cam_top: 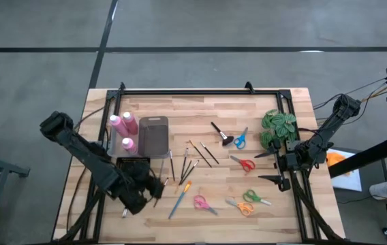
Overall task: Pick & Place Paint Supplies
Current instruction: Put the left blue brush into the black bin
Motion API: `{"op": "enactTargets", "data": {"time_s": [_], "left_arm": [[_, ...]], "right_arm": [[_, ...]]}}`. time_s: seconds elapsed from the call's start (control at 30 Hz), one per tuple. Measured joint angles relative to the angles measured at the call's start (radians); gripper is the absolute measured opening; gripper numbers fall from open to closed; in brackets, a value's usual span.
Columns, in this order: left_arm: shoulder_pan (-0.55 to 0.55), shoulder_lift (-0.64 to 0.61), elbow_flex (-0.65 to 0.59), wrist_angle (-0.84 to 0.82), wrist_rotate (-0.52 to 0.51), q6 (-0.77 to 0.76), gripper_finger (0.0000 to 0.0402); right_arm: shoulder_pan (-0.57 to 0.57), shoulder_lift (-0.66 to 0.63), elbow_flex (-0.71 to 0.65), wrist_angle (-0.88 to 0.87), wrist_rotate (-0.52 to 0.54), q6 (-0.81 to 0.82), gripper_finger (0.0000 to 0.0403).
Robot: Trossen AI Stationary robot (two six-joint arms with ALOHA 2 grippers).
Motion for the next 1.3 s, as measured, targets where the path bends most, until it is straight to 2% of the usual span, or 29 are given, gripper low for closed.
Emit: {"op": "enactTargets", "data": {"time_s": [0.13, 0.33, 0.6, 0.77, 0.93, 1.3], "left_arm": [[0.082, -0.06, 0.0, -0.065, -0.033, 0.01, 0.001], [0.268, -0.13, 0.001, -0.073, -0.028, 0.198, 0.001], [0.567, -0.159, 0.001, -0.068, 0.179, 0.408, 0.001], [0.711, -0.159, 0.001, -0.069, 0.269, 0.492, 0.001], [0.778, -0.159, 0.001, -0.074, 0.325, 0.53, 0.001], [0.787, -0.086, -0.002, -0.09, 0.333, 0.522, 0.001]], "right_arm": [[0.0, 0.0, 0.0, 0.0, 0.0, 0.001, 0.0341], [0.0, 0.0, 0.0, 0.0, 0.0, -0.001, 0.0341], [0.0, 0.0, 0.0, 0.0, 0.0, 0.0, 0.0341], [0.0, 0.0, 0.0, 0.0, 0.0, -0.001, 0.0341], [0.0, 0.0, 0.0, 0.0, 0.0, -0.001, 0.0341], [0.0, 0.0, 0.0, -0.009, 0.0, 0.001, 0.0341]]}}
